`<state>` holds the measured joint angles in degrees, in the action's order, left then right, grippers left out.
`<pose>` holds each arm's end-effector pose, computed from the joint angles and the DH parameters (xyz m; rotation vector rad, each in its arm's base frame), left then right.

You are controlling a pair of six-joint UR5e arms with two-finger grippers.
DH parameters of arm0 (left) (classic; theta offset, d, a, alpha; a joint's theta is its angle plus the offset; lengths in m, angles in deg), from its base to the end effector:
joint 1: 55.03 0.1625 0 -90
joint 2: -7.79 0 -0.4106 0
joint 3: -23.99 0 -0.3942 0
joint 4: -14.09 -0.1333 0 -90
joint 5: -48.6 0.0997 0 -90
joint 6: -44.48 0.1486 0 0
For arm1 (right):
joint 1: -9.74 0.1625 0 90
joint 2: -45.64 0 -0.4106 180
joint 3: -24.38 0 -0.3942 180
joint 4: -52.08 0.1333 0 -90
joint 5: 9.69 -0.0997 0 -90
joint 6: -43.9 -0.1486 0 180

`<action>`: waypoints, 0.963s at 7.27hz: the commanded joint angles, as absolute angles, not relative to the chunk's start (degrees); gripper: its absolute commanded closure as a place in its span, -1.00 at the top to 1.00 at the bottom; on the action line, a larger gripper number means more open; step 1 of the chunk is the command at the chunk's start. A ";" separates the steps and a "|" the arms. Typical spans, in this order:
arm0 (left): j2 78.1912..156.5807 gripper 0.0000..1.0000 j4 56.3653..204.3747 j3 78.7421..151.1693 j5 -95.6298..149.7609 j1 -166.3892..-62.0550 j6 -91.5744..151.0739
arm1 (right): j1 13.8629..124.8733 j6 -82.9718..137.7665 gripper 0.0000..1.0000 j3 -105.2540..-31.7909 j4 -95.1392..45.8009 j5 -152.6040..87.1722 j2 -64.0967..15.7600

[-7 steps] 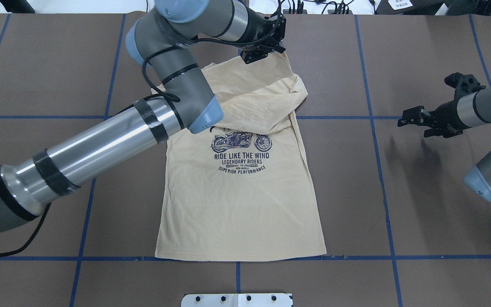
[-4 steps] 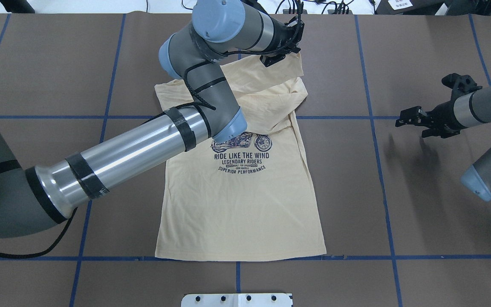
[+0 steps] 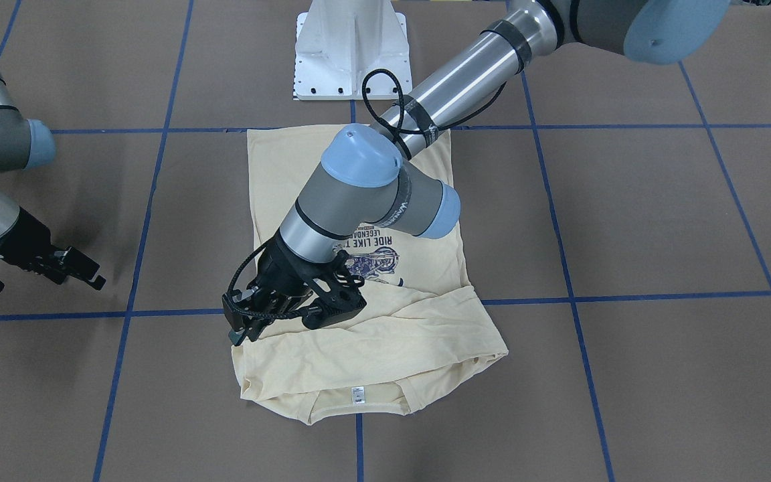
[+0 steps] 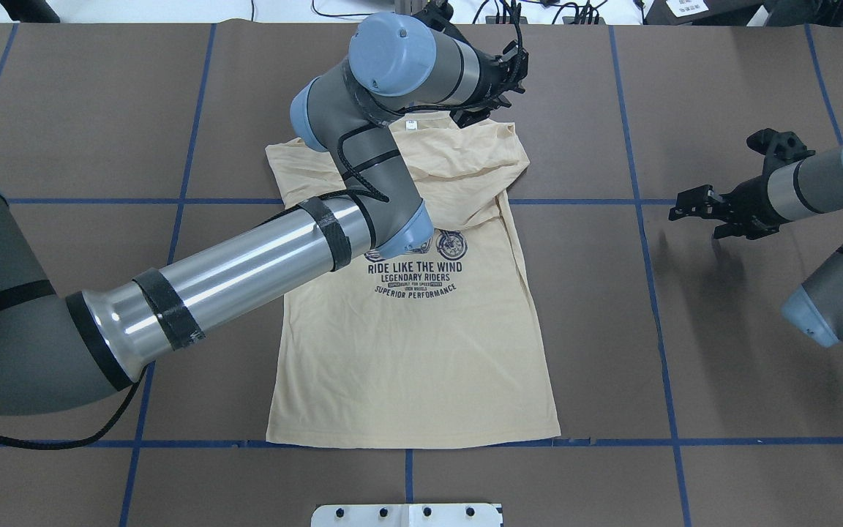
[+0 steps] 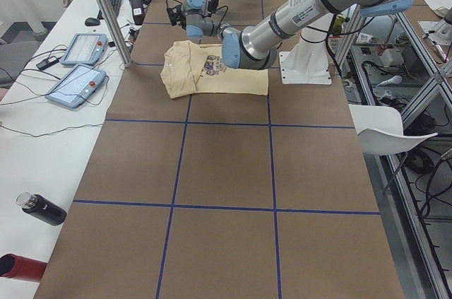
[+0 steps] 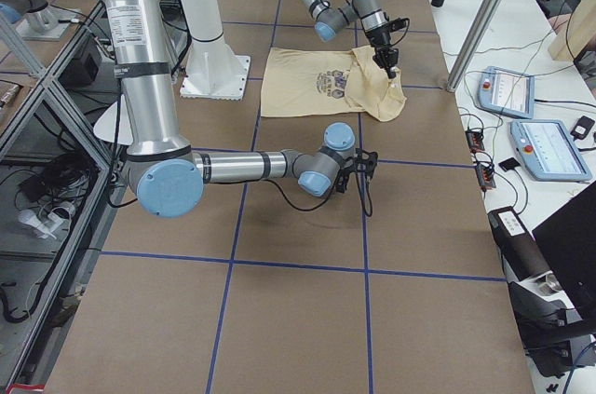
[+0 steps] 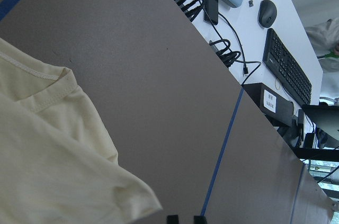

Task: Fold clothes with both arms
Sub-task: 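Fold the other sleeve across with the left gripper while the right arm withdraws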

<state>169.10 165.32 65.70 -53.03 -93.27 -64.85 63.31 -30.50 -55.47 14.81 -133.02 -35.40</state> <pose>0.6481 -0.6423 0.0553 0.0797 1.5058 -0.6641 -0.3250 -0.5273 0.5754 0.0500 -1.0287 0.3421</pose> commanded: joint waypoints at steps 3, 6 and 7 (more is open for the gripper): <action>155.36 0.61 162.91 87.93 -61.84 -93.70 -65.47 | 49.54 -57.95 0.99 -69.15 13.85 -118.68 -34.34; 134.49 0.61 156.39 113.50 -64.78 -94.31 -58.83 | 38.01 -72.69 0.99 -83.57 3.97 -110.90 -38.79; 132.09 0.61 156.39 115.11 -65.04 -95.44 -55.92 | 30.55 -77.34 0.97 -87.63 3.13 -102.85 -43.09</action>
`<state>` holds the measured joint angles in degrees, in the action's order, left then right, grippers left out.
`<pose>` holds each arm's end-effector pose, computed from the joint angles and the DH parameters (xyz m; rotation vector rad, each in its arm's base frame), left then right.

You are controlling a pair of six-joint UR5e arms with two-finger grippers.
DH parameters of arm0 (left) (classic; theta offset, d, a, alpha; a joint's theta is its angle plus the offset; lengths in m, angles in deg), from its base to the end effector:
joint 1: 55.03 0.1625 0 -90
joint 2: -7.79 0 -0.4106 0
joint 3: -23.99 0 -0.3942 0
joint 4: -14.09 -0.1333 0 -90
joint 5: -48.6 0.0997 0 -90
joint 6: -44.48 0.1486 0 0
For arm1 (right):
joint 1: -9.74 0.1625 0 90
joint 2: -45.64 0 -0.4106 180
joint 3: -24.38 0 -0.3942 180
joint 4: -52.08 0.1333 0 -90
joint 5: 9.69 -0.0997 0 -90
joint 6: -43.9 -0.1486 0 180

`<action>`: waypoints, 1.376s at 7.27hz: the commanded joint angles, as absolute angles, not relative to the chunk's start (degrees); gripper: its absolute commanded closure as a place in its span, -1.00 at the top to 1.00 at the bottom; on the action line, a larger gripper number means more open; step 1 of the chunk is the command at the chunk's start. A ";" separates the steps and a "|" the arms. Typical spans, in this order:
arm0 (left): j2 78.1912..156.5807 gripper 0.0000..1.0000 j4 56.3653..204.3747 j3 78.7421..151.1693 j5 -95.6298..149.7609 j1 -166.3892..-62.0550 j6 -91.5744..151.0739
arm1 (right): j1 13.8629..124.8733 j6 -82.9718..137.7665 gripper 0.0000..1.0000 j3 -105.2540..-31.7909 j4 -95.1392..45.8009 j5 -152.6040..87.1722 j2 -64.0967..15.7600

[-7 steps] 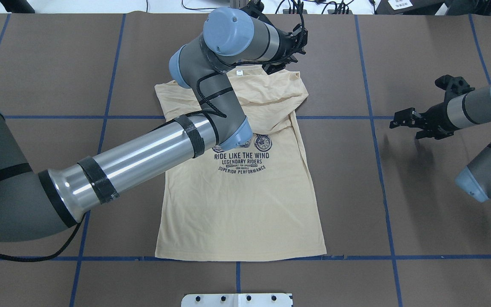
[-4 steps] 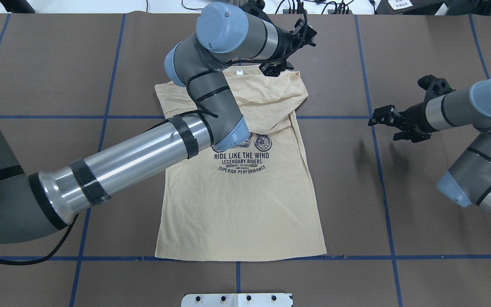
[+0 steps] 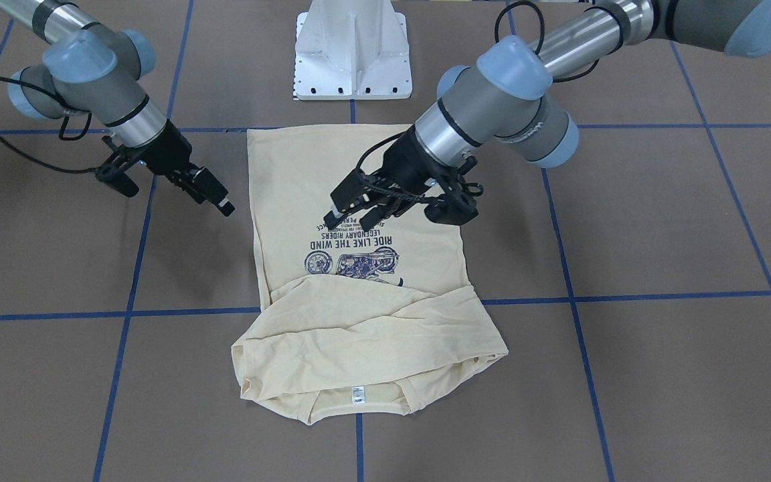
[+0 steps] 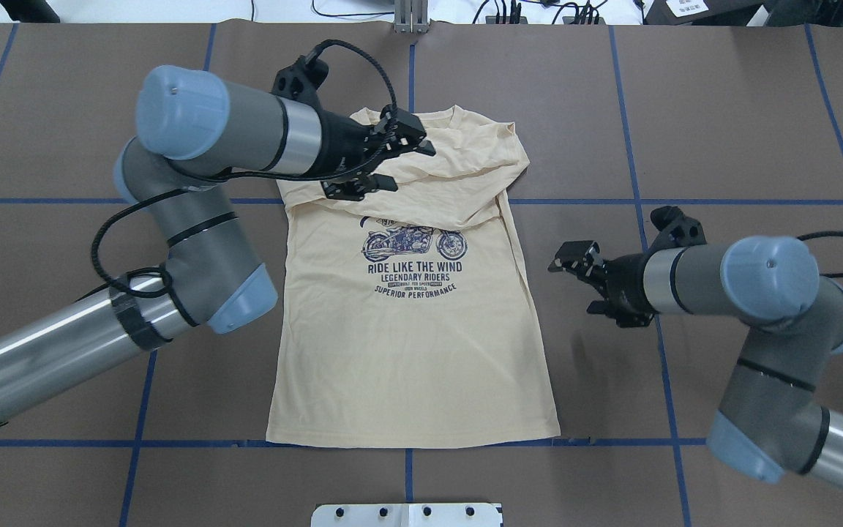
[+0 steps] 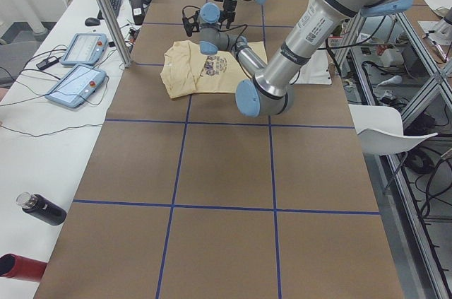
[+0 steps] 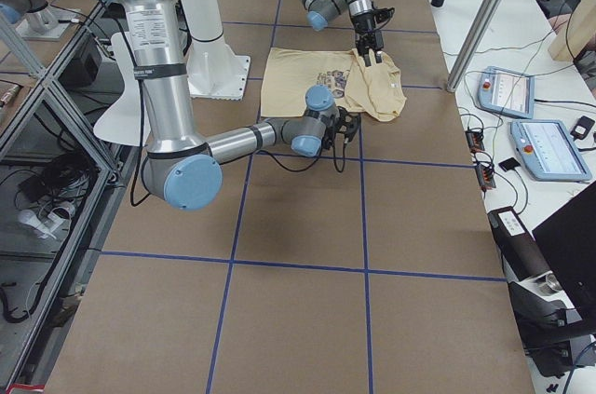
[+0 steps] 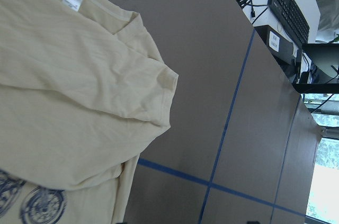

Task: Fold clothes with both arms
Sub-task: 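Release the sleeve with the left gripper while the right gripper moves to the hem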

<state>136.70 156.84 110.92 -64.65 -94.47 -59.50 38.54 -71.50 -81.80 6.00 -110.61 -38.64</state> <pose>0.5059 -0.5128 0.1549 0.0225 1.5634 -0.4236 -0.4581 -0.3719 0.3928 -0.1385 -1.1788 0.7266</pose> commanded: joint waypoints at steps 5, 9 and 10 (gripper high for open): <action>126.82 0.61 156.82 117.14 -65.40 -96.86 -51.14 | 12.66 -94.52 0.95 -94.70 -10.75 -83.28 -44.27; 125.83 0.61 156.56 119.26 -65.13 -96.78 -51.14 | 8.86 -98.66 0.87 -94.44 -14.45 -79.22 -43.31; 125.39 0.61 156.74 118.82 -65.04 -96.69 -51.06 | 8.86 -98.57 0.84 -93.31 -14.46 -79.30 -43.31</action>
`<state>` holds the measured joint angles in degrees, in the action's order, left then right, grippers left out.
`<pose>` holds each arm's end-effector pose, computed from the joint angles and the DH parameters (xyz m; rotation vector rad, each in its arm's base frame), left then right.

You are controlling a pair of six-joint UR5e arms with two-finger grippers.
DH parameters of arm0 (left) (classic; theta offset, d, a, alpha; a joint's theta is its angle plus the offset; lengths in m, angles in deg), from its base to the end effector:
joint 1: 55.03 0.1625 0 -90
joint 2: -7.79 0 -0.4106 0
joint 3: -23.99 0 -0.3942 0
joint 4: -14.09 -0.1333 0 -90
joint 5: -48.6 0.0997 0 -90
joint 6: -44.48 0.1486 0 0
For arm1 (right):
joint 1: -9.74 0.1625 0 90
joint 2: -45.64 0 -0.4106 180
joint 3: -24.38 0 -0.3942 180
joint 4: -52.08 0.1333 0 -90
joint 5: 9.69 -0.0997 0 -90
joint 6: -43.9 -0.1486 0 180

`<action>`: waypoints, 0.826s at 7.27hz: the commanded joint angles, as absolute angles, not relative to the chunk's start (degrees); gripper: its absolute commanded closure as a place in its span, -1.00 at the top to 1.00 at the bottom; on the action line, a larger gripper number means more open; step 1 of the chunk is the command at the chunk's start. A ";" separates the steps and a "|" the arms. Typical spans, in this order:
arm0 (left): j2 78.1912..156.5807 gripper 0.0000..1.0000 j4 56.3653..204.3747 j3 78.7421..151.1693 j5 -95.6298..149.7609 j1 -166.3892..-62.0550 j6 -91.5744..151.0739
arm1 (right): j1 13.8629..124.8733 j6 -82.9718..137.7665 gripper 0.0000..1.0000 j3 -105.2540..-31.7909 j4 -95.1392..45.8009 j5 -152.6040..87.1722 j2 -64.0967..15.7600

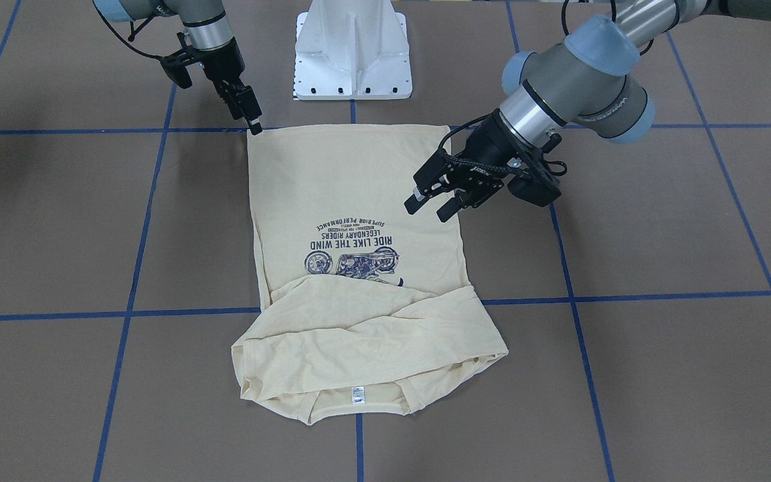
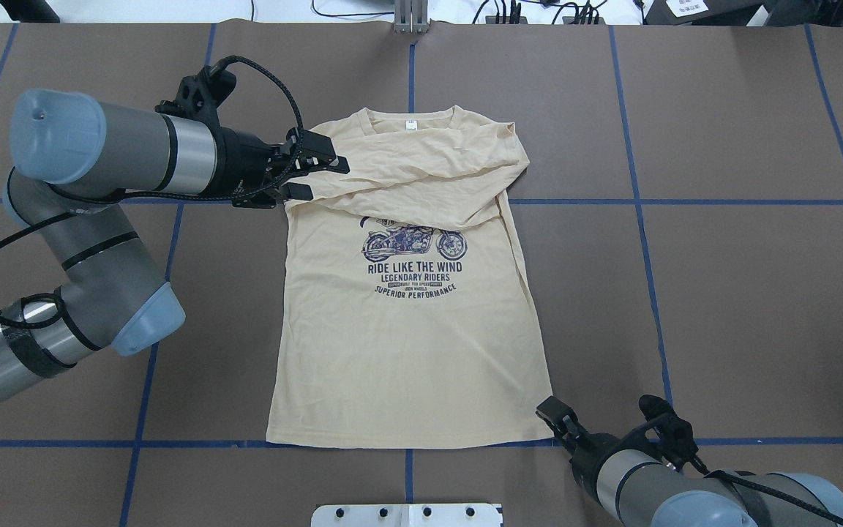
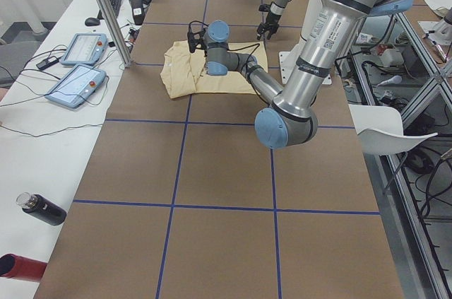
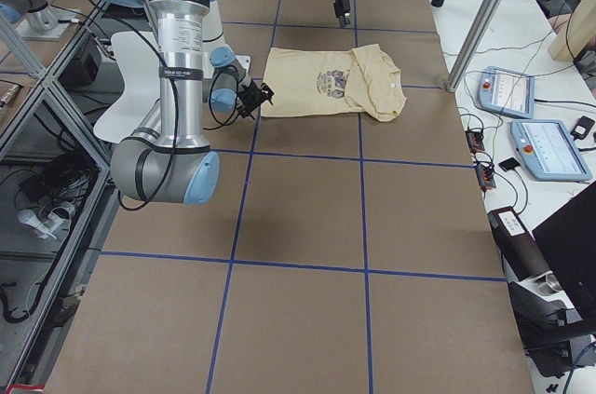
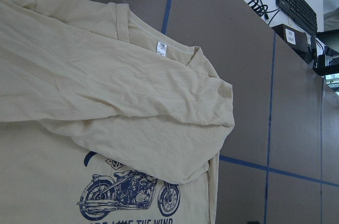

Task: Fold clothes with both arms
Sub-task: 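Release the sleeve with the left gripper while the right gripper moves to the hem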

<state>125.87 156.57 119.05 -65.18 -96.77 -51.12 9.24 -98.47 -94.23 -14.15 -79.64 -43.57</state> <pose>0.4485 -0.4985 0.2202 0.1386 1.5047 -0.3545 -0.5222 -0.1797 0.3834 -0.1237 -1.0108 0.9918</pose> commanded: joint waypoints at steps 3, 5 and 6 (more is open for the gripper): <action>125.30 0.61 156.91 118.73 -64.87 -96.69 -51.14 | 9.47 -98.57 0.67 -93.65 -14.46 -79.39 -43.04; 125.39 0.61 156.91 118.82 -64.87 -96.69 -51.14 | 9.56 -98.57 0.20 -93.57 -14.46 -79.30 -43.13; 125.30 0.61 156.91 119.17 -64.87 -96.69 -51.14 | 9.56 -98.57 0.17 -93.48 -14.46 -79.30 -43.13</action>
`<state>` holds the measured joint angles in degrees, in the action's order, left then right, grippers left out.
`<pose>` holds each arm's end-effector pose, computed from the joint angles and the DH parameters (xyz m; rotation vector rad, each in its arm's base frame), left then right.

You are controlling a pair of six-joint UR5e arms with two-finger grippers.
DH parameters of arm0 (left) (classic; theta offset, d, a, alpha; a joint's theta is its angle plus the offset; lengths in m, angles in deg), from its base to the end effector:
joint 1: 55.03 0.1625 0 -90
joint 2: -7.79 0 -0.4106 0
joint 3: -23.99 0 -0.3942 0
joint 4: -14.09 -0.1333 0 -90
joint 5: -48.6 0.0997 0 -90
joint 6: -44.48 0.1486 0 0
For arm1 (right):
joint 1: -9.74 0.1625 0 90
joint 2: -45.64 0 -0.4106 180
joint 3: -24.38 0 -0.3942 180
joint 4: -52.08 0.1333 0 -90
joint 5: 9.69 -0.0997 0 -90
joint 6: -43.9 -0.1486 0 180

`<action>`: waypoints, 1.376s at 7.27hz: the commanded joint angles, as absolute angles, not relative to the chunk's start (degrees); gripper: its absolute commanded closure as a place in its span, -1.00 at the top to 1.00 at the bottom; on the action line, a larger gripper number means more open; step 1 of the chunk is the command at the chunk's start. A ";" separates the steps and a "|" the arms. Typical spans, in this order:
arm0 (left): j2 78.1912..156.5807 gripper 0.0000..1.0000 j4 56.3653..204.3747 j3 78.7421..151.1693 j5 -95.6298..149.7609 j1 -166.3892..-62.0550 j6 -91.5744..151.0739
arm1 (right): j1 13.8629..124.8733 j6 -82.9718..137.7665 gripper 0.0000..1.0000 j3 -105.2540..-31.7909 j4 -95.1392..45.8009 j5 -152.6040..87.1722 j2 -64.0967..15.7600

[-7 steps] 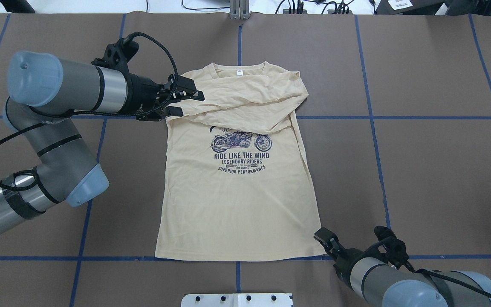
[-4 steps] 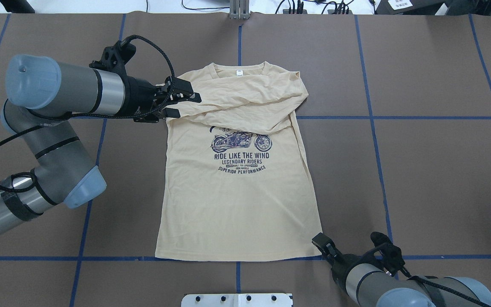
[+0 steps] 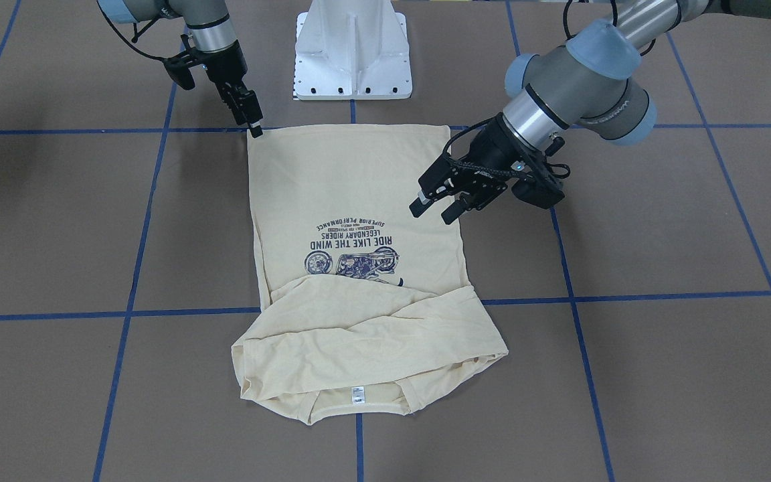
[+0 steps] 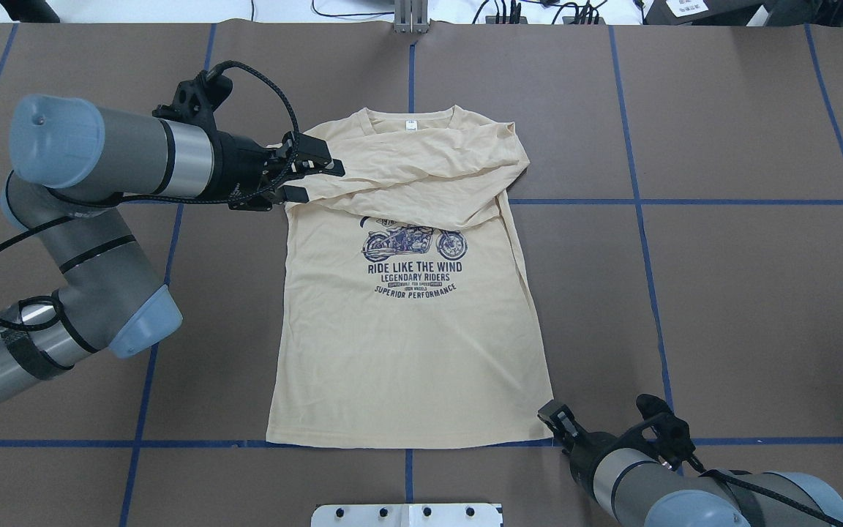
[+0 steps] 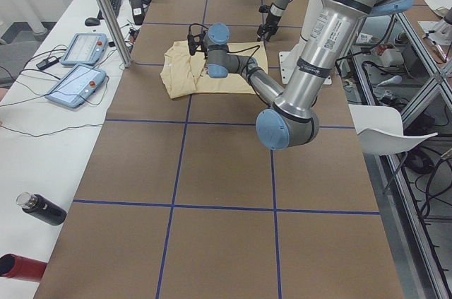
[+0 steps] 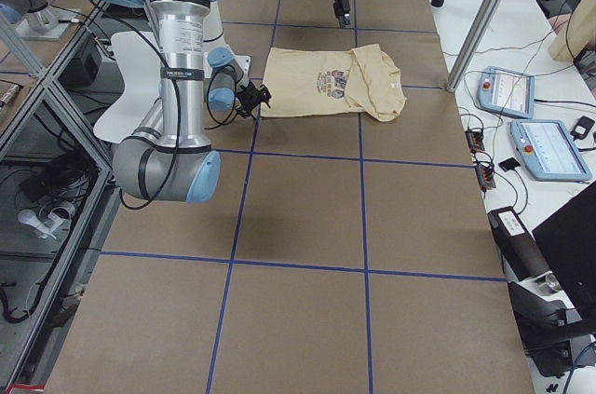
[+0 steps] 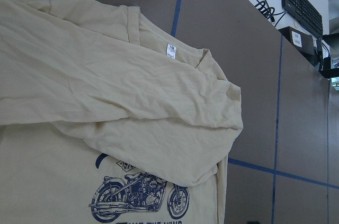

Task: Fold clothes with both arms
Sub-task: 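Move the left gripper to the hem corner and grasp both hem corners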

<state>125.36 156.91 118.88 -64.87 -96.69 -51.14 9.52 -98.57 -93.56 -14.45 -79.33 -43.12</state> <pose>0.4488 -0.4985 0.2268 0.1393 1.4993 -0.3601 -0.5250 -0.1830 0.3861 -0.1127 -1.0056 0.9998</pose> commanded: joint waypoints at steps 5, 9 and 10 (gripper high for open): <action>125.13 0.61 156.91 118.82 -64.69 -96.69 -51.14 | 9.74 -98.57 -1.00 -93.65 -15.33 -79.30 -43.04; 121.80 0.61 156.21 121.00 -64.69 -95.90 -51.76 | 10.44 -98.75 -1.00 -95.94 -15.51 -79.39 -43.92; 118.65 0.61 153.69 123.11 -64.26 -92.68 -51.67 | 9.05 -98.75 -1.00 -95.94 -16.29 -79.39 -43.92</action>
